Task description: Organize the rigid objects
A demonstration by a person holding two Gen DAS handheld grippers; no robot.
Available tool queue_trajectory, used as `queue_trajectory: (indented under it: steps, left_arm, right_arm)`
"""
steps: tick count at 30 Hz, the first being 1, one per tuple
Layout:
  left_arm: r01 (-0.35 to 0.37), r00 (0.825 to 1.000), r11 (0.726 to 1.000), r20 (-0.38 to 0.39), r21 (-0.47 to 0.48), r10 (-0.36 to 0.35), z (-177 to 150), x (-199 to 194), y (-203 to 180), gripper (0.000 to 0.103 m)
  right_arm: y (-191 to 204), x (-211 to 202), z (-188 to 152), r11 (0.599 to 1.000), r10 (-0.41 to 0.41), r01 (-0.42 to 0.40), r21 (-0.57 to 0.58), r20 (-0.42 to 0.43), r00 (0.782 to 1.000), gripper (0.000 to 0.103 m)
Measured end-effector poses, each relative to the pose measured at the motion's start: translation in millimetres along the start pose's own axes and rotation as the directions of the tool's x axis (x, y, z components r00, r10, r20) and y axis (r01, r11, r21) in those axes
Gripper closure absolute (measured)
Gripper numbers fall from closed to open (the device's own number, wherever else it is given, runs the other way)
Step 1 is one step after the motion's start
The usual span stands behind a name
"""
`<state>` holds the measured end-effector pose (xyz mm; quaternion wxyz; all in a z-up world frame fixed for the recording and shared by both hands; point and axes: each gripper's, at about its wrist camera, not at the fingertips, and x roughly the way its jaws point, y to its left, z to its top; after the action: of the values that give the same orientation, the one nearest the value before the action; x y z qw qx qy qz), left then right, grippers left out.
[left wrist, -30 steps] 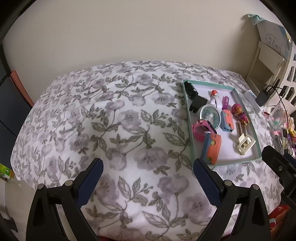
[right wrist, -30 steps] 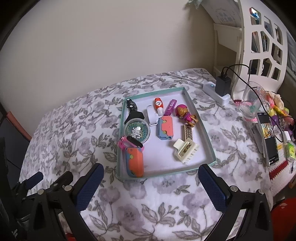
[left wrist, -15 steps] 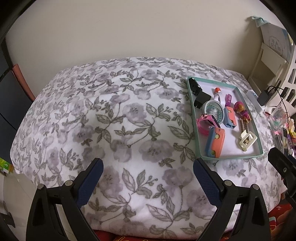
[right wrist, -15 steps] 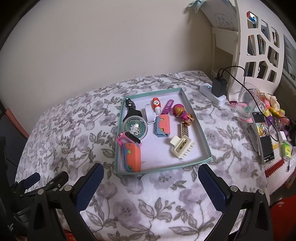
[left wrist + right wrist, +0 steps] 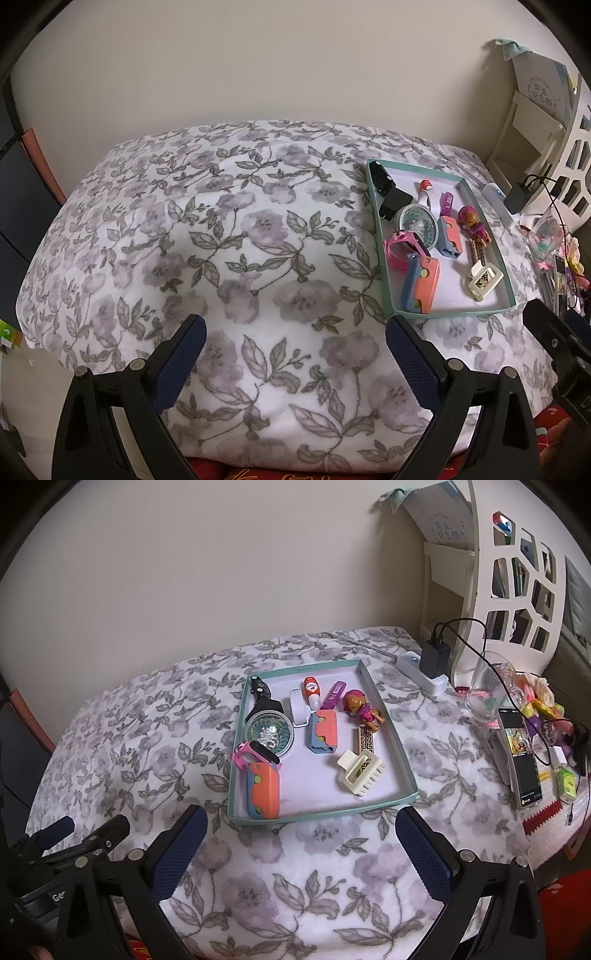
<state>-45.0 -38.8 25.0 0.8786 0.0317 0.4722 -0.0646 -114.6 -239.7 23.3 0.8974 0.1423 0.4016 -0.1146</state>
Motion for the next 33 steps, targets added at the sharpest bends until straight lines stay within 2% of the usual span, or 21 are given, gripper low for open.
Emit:
queue_trajectory:
  steps: [20, 33]
  left_arm:
    - [0.017, 1.000, 1.000, 0.015, 0.019, -0.017, 0.6, -0.5, -1.0, 0.005]
    - [0.020, 1.000, 1.000, 0.023, 0.012, -0.021, 2.2, -1.8, -0.4, 0.005]
  right_arm:
    - [-12.2, 12.2, 1.6, 0.998, -0.066, 0.066, -0.005, -0.013, 0.998, 0.000]
    - [-12.0, 13.1, 3.3, 0.997, -0.071, 0.071, -0.016, -0.012, 0.997, 0.000]
